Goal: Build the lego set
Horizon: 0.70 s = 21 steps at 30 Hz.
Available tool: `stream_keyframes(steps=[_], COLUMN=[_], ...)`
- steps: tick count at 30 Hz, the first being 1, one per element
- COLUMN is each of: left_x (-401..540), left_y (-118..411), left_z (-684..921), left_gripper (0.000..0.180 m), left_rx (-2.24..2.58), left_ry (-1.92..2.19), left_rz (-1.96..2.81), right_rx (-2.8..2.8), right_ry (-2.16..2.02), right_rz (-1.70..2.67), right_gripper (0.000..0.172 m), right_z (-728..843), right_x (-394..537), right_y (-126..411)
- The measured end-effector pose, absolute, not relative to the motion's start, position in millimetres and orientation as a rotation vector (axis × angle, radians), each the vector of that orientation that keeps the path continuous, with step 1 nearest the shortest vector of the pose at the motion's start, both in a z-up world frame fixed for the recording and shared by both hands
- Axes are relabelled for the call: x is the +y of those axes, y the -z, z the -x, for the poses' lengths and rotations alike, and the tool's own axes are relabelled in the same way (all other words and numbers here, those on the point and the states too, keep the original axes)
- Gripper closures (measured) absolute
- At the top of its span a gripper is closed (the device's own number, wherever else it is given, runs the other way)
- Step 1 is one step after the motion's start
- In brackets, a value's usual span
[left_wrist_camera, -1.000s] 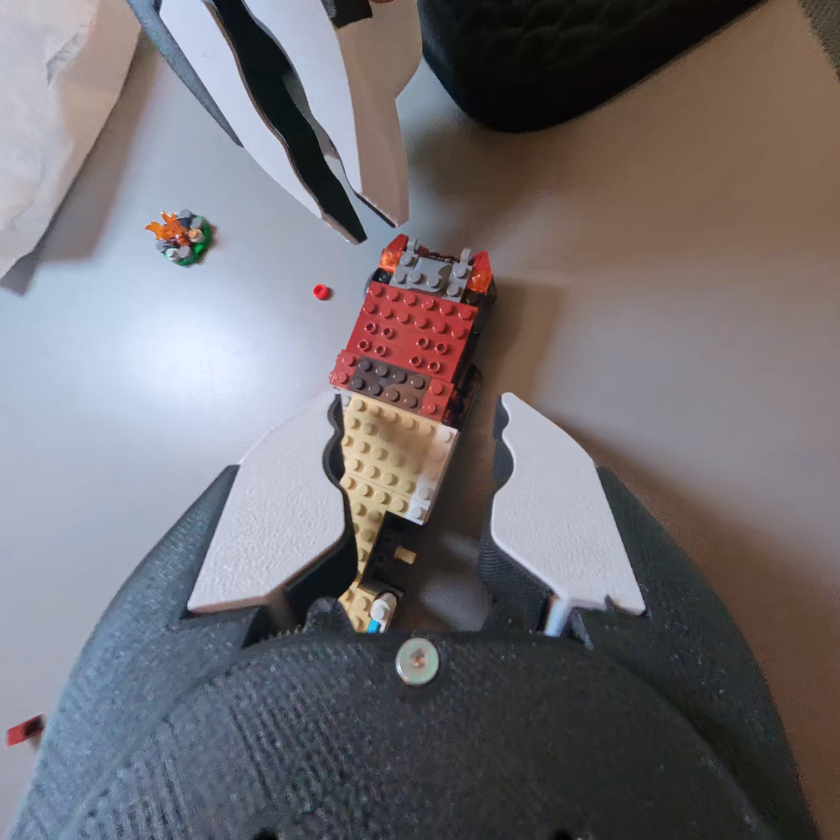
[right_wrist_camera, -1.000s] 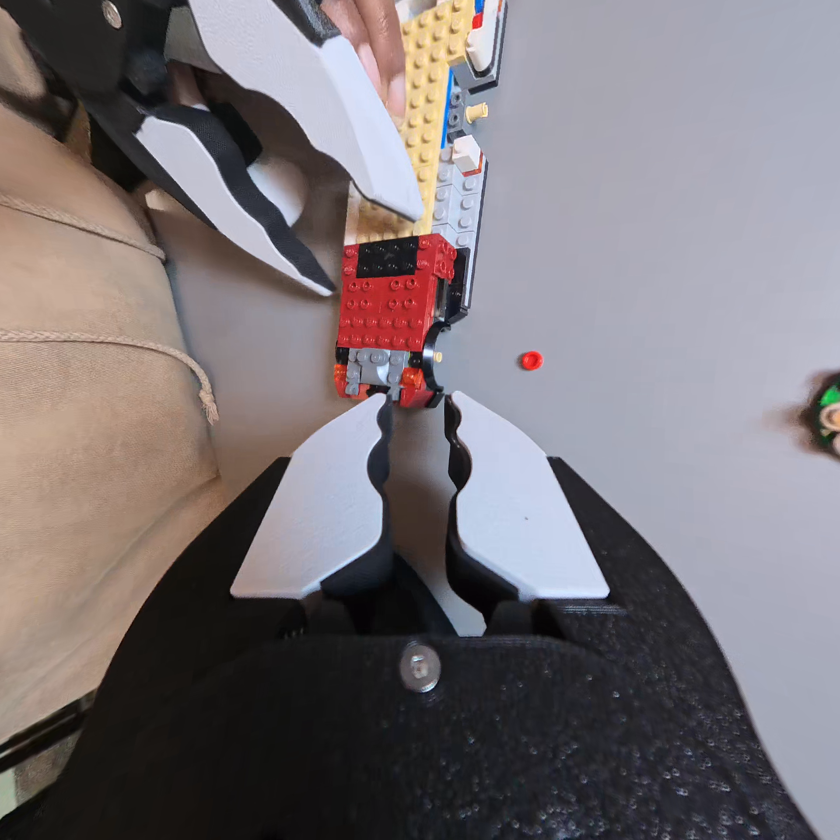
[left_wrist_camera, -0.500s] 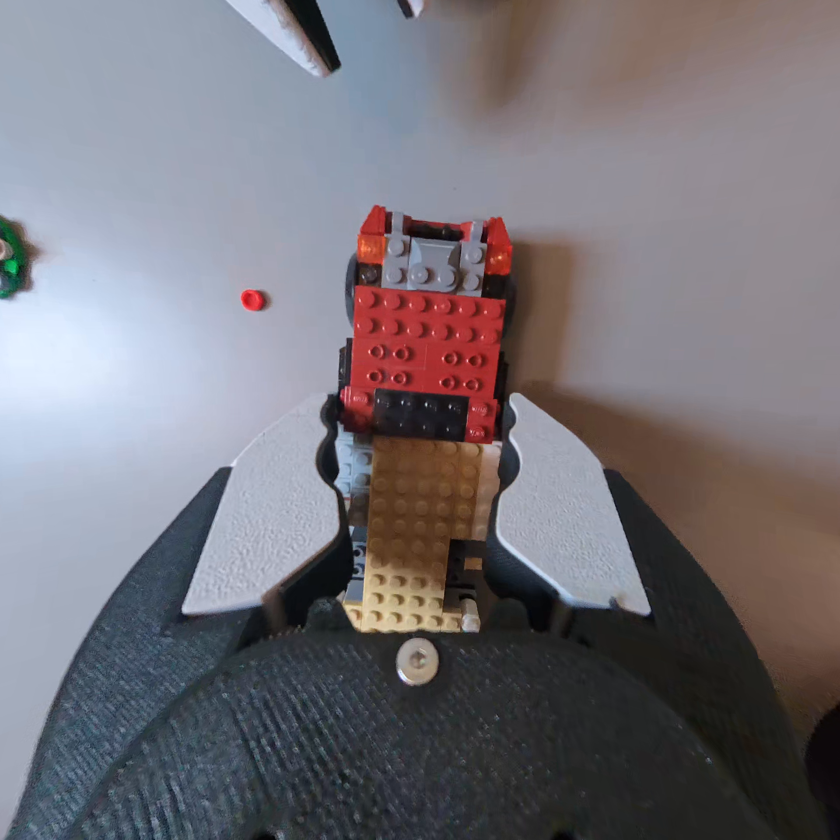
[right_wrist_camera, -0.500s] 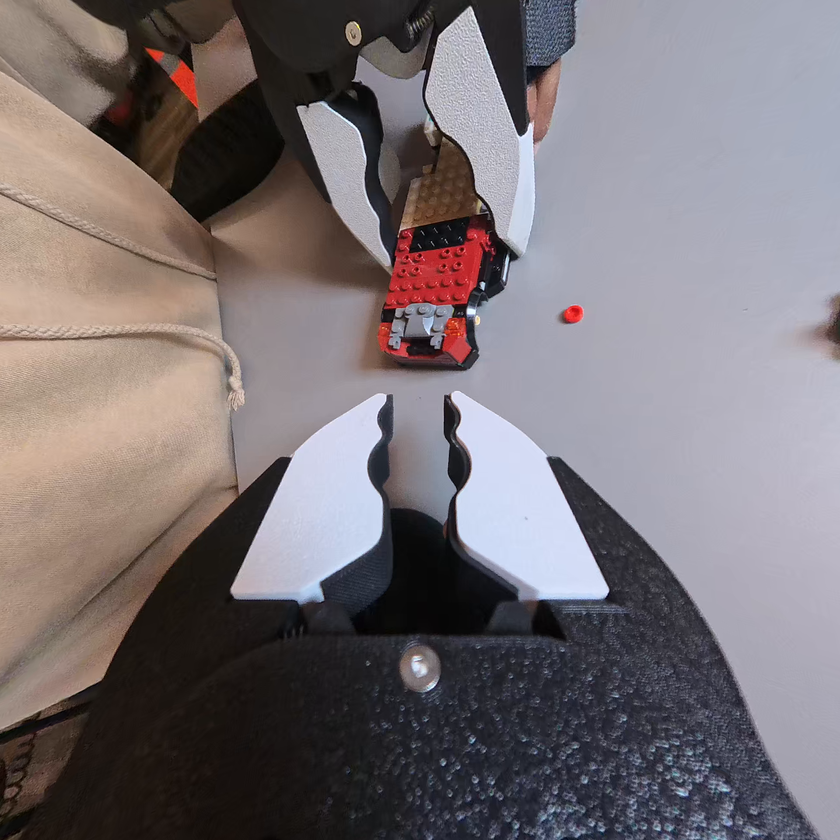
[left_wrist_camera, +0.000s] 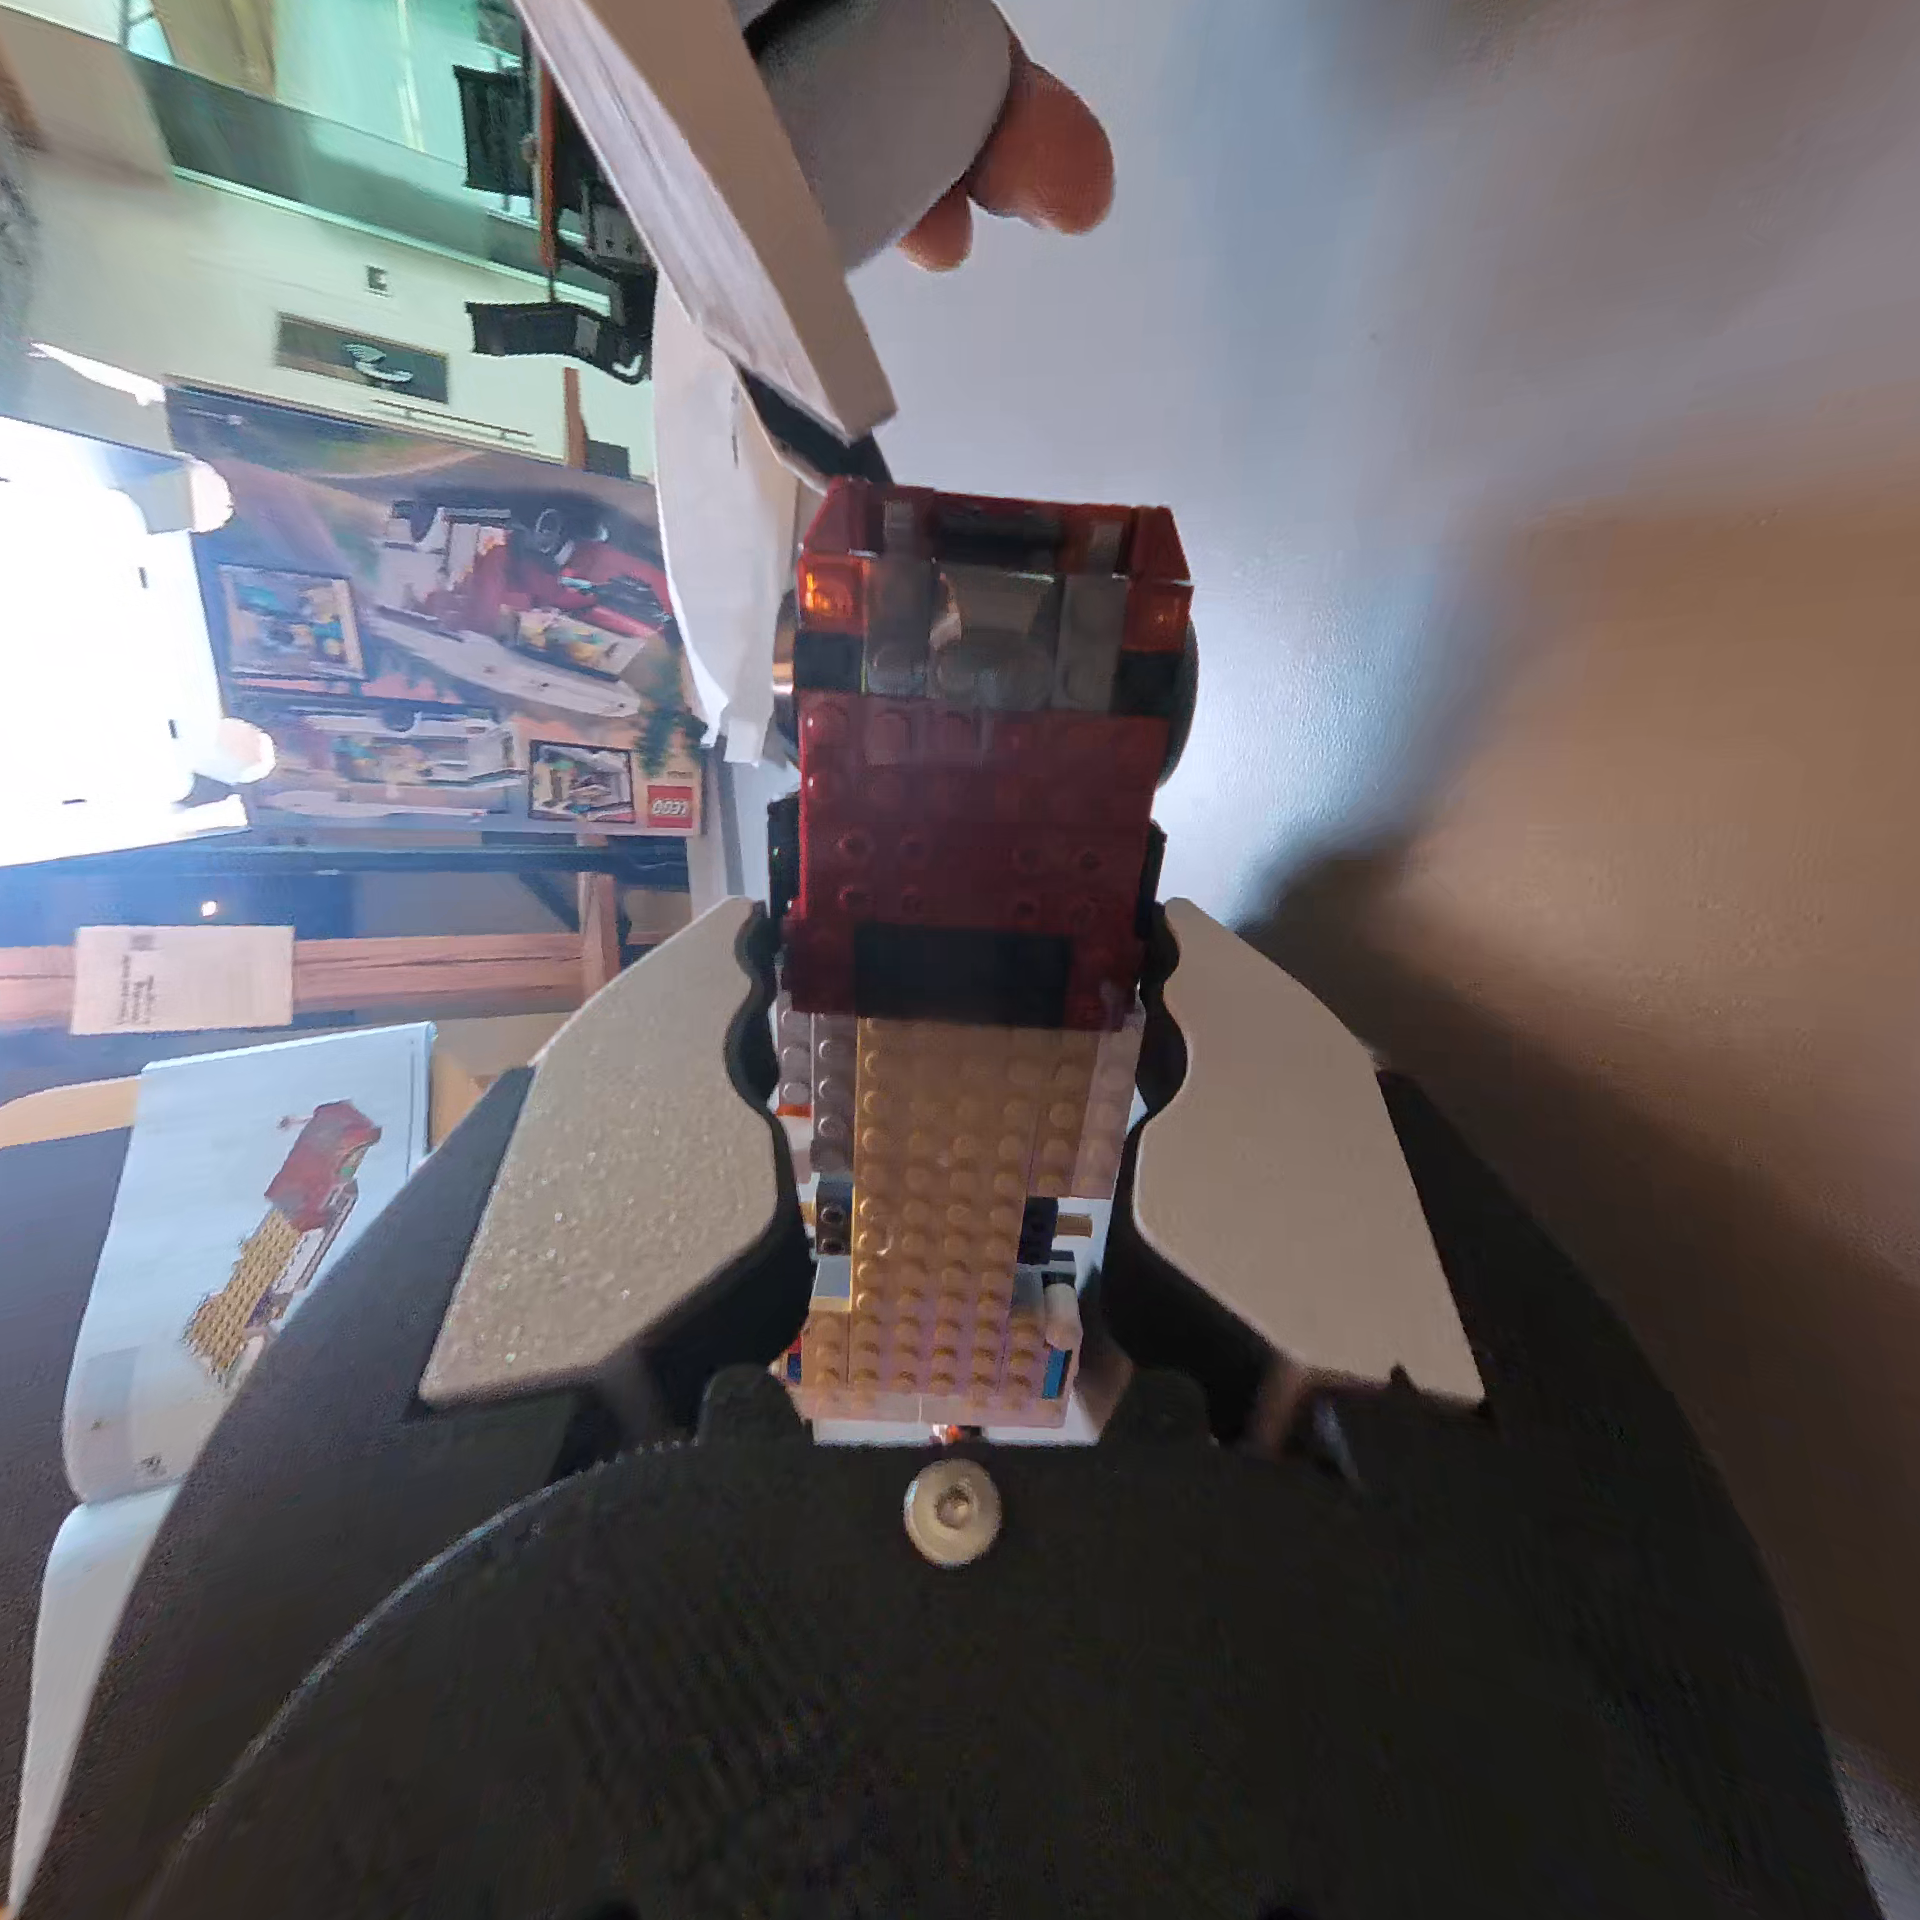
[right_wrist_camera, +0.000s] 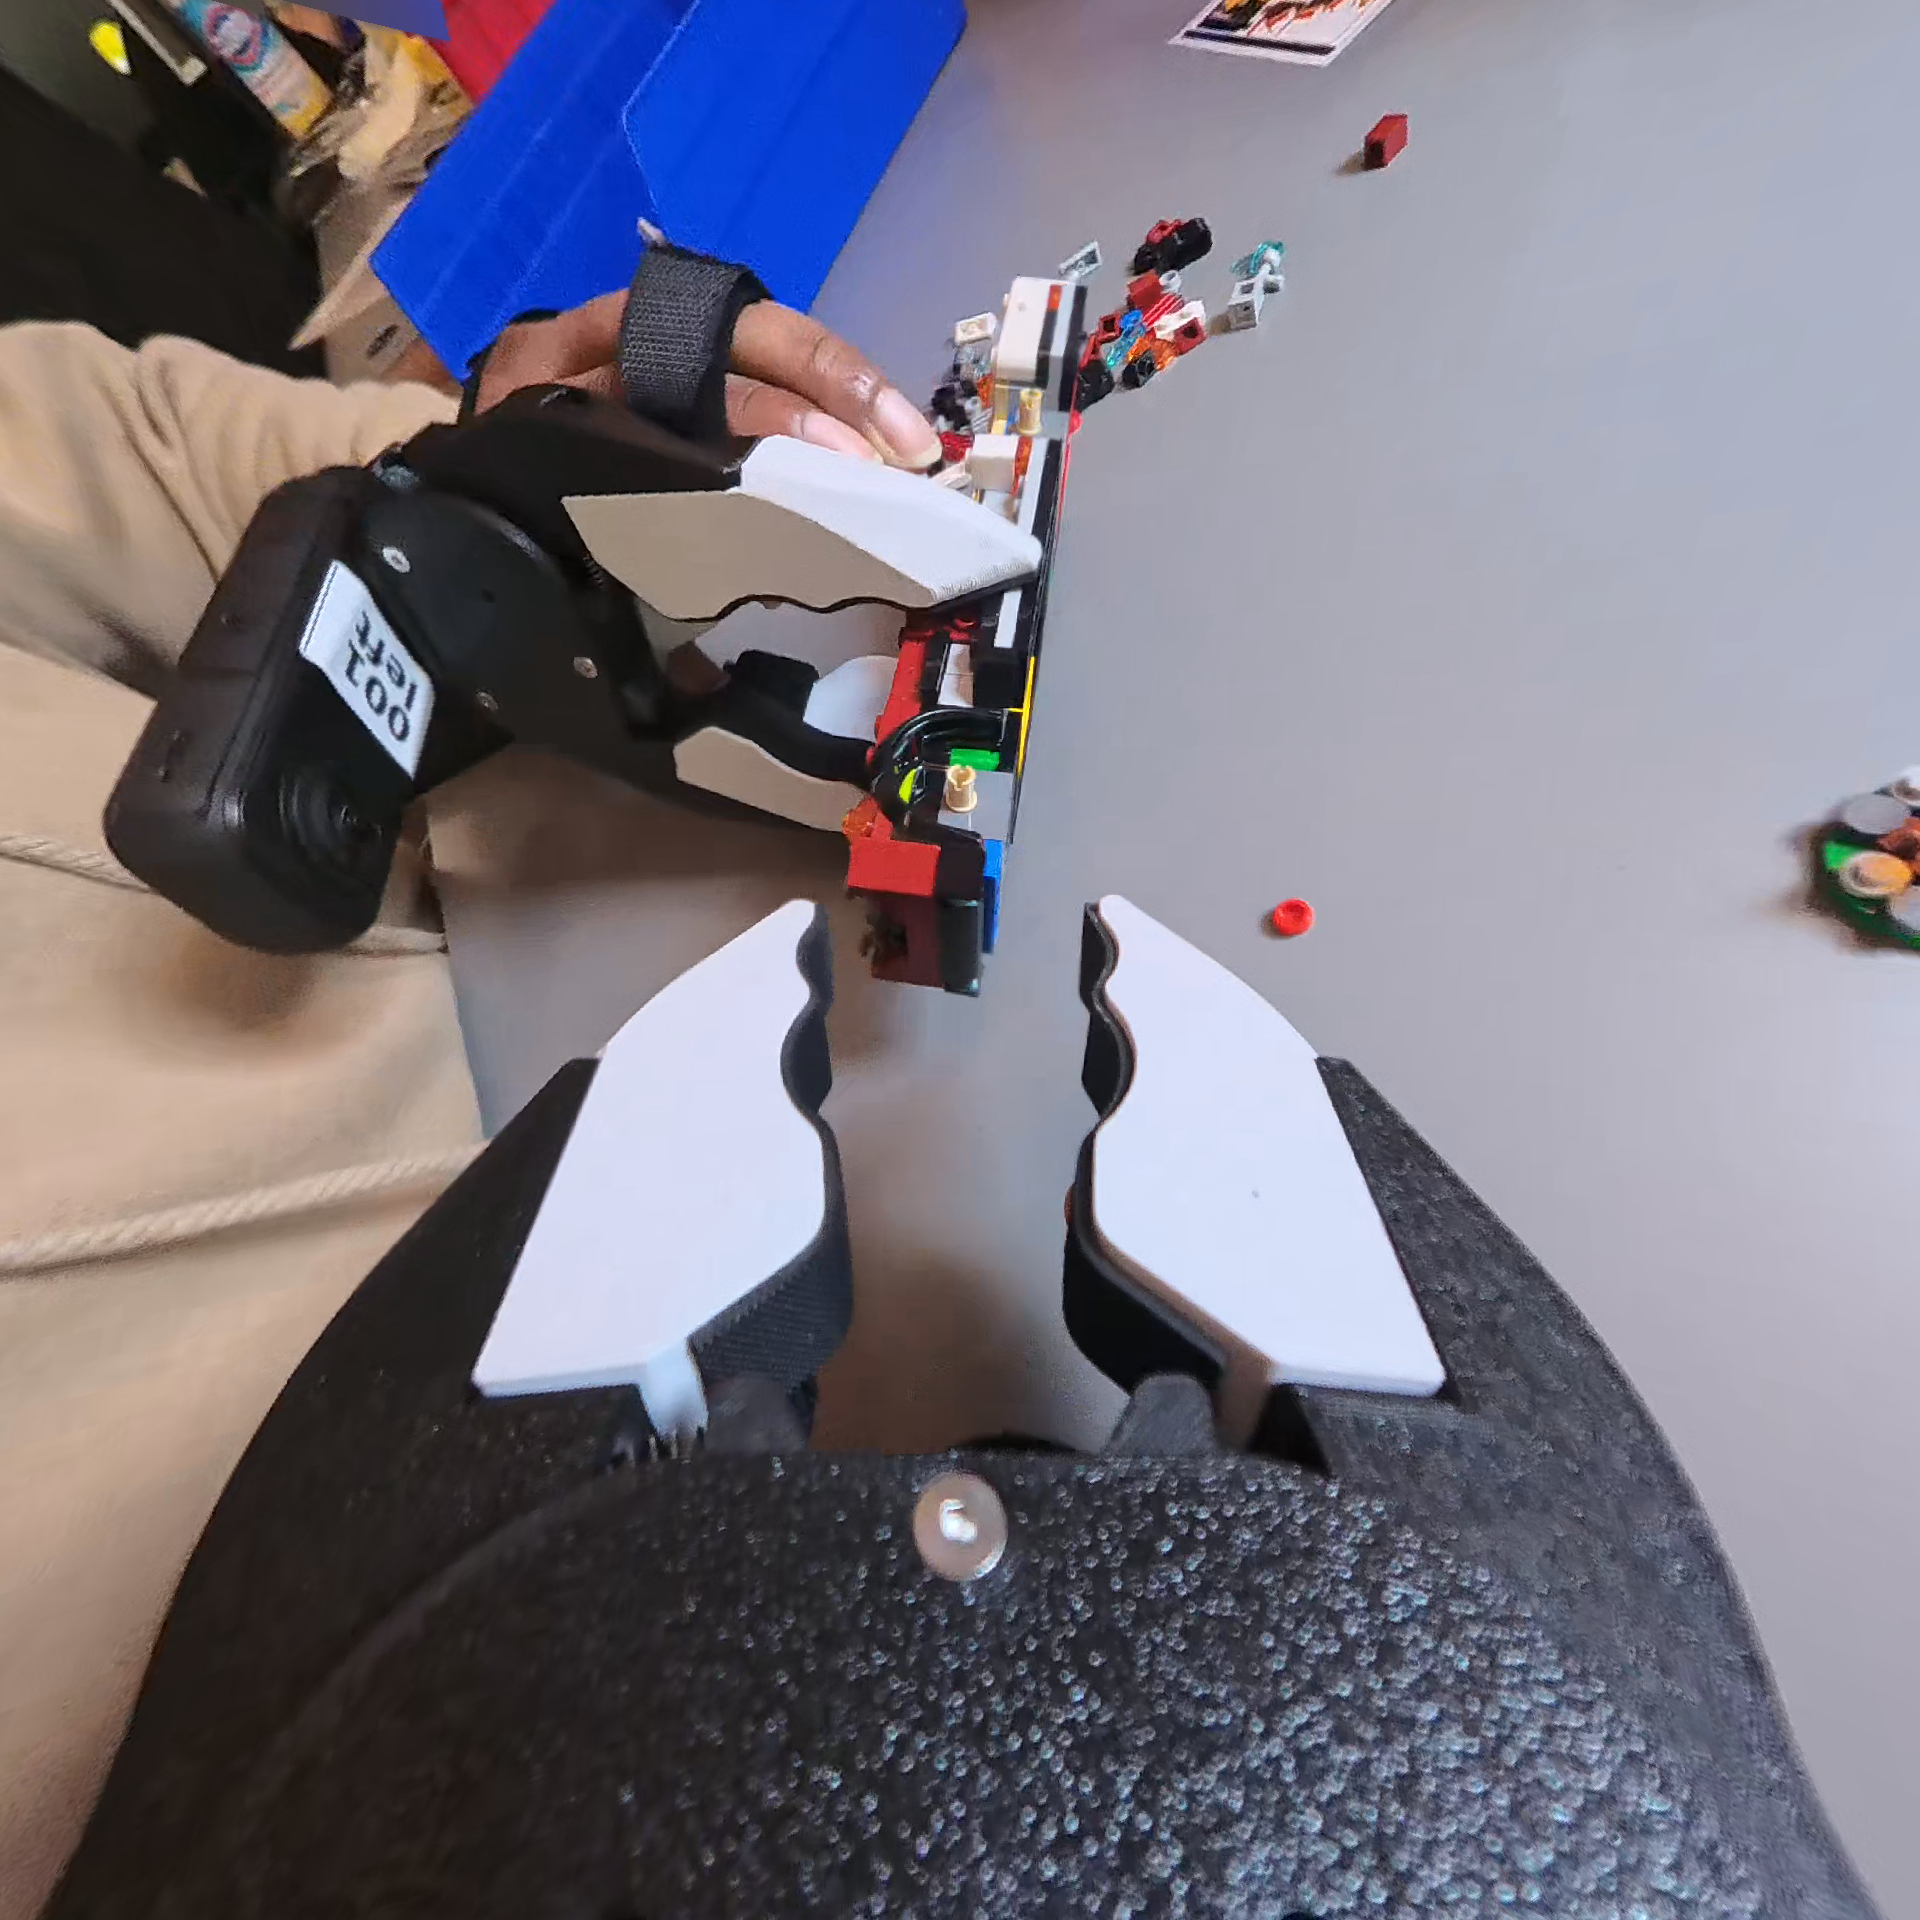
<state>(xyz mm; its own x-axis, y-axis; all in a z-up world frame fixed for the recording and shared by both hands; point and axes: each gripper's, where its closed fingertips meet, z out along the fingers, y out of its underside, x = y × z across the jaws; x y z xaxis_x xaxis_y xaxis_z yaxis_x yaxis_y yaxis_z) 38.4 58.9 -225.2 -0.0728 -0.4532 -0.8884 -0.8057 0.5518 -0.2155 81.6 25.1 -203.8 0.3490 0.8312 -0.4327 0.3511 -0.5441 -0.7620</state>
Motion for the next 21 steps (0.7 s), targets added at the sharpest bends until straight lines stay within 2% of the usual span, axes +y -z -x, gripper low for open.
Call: stream_keyframes(steps=[6, 11, 21], left_x=[57.1, 57.4, 56.1], left_y=[228.3, 228.4, 228.4], left_z=[-33.1, -32.7, -33.4], left_gripper=[0.112, 0.112, 0.113], left_rx=[1.685, 1.673, 1.658], left_ry=[-0.462, -0.468, -0.467], left_rz=[1.045, 1.038, 1.047], right_rx=[-0.924, -0.813, -0.83], right_ry=[-0.962, -0.965, -0.945], right_rz=[2.083, 2.075, 2.056], right_gripper=[0.124, 0.137, 0.142], right_z=[-66.8, -62.3, -63.7], right_x=[24.8, 28.0, 28.8], right_y=[212.3, 212.5, 211.4])
